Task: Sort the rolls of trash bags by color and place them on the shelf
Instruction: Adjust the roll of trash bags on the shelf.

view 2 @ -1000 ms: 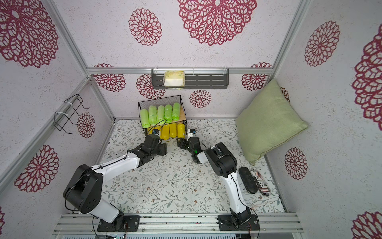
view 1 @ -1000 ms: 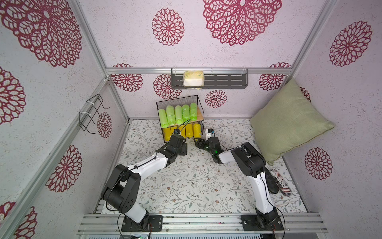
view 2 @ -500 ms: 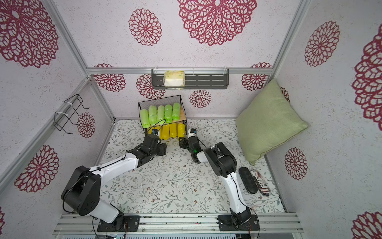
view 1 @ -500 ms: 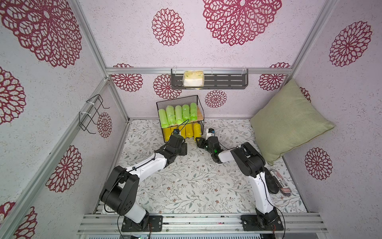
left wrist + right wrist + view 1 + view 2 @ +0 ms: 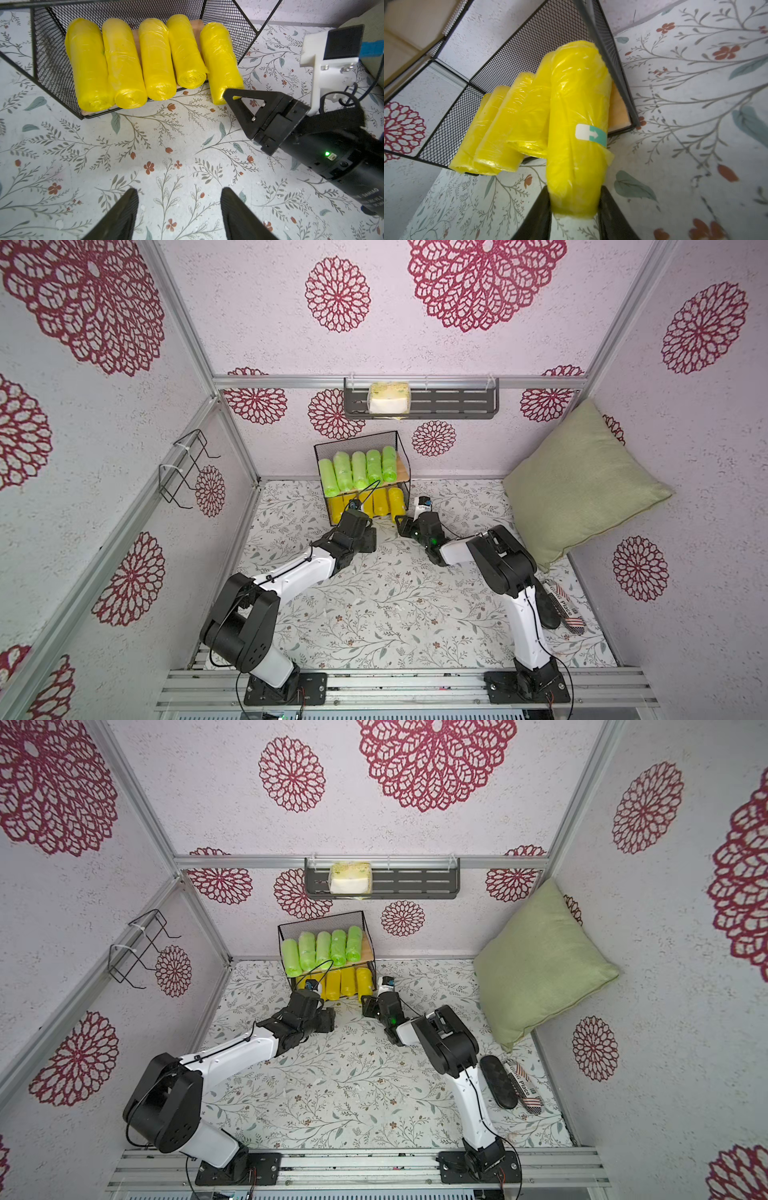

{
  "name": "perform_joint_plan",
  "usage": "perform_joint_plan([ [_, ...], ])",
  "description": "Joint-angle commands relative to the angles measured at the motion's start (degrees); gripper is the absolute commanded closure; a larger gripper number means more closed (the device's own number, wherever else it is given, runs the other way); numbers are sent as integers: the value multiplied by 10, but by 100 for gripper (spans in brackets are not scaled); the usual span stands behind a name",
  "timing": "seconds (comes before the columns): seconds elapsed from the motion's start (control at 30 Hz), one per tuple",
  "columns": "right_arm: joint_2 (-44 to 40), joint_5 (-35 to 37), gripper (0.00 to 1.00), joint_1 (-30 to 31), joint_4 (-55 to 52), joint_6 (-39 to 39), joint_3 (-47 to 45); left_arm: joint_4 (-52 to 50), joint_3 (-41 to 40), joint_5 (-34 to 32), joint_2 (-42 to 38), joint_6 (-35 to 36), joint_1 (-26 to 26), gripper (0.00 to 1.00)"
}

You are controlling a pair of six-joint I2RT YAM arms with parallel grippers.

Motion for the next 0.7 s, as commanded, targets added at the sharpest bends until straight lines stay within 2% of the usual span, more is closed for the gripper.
perform_joint_plan([
  [0.0, -56, 21, 65, -6, -8, -35, -9, 2, -6, 5, -13, -3, 5, 32],
  [0.67, -25, 8, 69, -21, -46, -77, 66, -1, 0, 10, -3, 0, 5, 32],
])
